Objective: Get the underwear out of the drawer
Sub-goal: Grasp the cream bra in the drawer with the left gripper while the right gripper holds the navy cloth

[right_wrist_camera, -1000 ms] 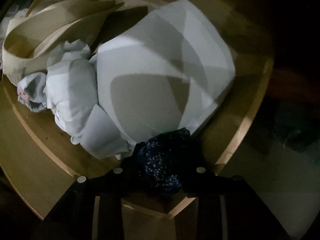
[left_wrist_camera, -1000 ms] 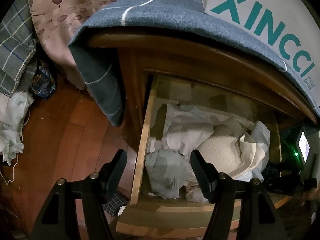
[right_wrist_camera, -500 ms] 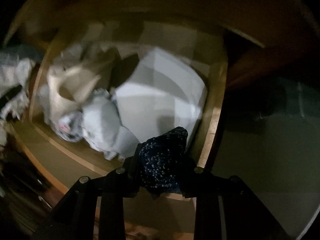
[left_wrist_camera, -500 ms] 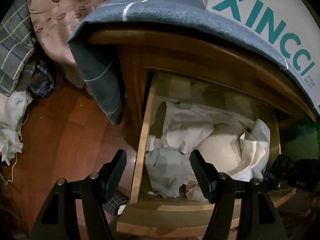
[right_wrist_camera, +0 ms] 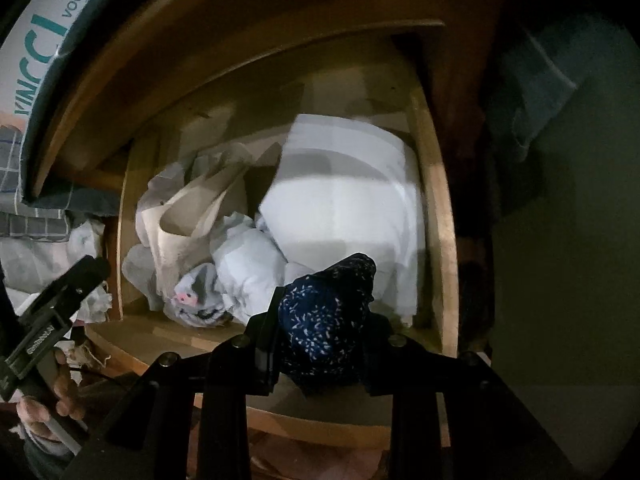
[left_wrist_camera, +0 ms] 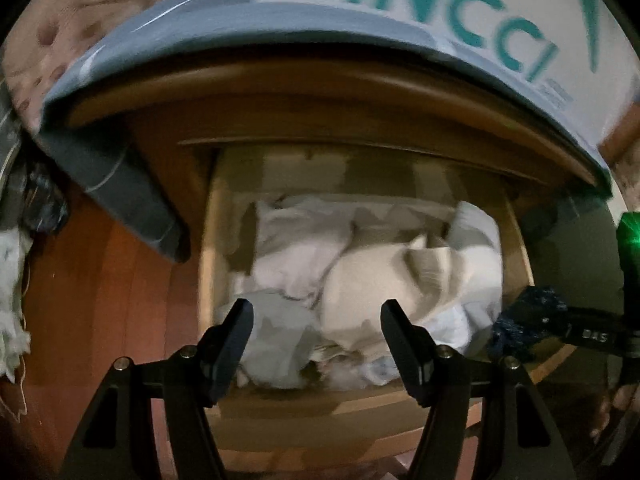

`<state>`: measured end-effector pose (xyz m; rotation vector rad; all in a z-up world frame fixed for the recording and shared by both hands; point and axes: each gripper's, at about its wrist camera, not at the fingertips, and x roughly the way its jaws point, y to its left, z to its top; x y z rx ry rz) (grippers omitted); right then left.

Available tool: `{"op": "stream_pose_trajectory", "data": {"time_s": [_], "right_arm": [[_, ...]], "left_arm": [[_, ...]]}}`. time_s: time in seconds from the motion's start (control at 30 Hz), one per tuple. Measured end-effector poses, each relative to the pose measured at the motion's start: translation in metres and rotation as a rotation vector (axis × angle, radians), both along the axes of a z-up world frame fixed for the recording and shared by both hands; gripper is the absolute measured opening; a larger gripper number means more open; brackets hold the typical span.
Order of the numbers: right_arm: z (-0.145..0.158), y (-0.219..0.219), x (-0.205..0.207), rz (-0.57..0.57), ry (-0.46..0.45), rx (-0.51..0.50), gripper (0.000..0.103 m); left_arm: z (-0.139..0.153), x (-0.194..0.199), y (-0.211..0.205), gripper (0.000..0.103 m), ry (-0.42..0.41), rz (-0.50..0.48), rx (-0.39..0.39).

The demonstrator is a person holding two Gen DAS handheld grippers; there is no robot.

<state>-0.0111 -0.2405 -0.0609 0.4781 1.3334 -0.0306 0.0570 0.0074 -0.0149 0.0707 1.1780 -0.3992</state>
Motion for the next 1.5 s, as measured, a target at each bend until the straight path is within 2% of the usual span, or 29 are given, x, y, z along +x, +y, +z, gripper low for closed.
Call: {"op": "stream_pose_trajectory", "data": {"time_s": [0.1, 0.2, 0.33, 0.57, 0.83, 0.97, 1.03, 1.07, 1.13, 1.2, 1.27, 1.4, 1.5], "right_arm": [[-0.003, -0.009, -0.004, -0.031, -0.009, 0.015, 0.027], [0.003, -0.013, -0.006, -0.037, -0.035, -0.061, 0.027], [0.003, -0.014, -0.006, -0.037, -0.042, -0.072, 0.027], [0.0, -0.015, -0.006, -0.03, -0.034, -0.041, 0.028], [-0.002, -0.017, -0.005, -0.028, -0.026, -0.008, 0.029], [-0.004, -0.014, -0.003, -0.015, -0.02, 0.002, 0.029], [-0.004, -0.013, -0.002, -0.013, -0.018, 0.007, 0.029], [-0.004, -0.013, -0.002, -0.012, -0.017, 0.012, 0.03], [-0.005, -0.013, -0.002, -0.012, -0.015, 0.015, 0.03], [-0.005, -0.012, -0.002, -0.012, -0.015, 0.021, 0.03], [-0.005, -0.012, -0.002, -0.008, -0.015, 0.02, 0.03], [-0.005, -0.01, -0.001, -0.001, -0.015, 0.02, 0.03], [-0.004, -0.008, -0.001, 0.006, -0.017, 0.02, 0.03]], "left_arm": [[-0.004, -0.005, -0.019, 0.068, 0.021, -0.051, 0.015], [-0.006, -0.008, -0.036, 0.068, 0.014, -0.088, 0.062], [-0.01, -0.008, -0.056, 0.068, 0.006, -0.116, 0.091], [-0.032, -0.002, -0.083, 0.068, 0.049, -0.111, 0.134], [-0.05, 0.016, -0.09, 0.068, 0.086, -0.057, 0.163], [-0.057, 0.015, -0.097, 0.068, 0.068, -0.075, 0.21], [-0.058, 0.015, -0.098, 0.063, 0.062, -0.069, 0.212], [-0.058, 0.015, -0.097, 0.054, 0.065, -0.062, 0.196], [-0.058, 0.014, -0.095, 0.049, 0.069, -0.055, 0.179], [-0.057, 0.011, -0.091, 0.036, 0.076, -0.053, 0.162], [-0.055, 0.01, -0.09, 0.03, 0.079, -0.055, 0.154], [-0.044, 0.004, -0.085, 0.027, 0.087, -0.065, 0.127], [-0.031, -0.001, -0.078, 0.027, 0.059, -0.075, 0.109]]}}
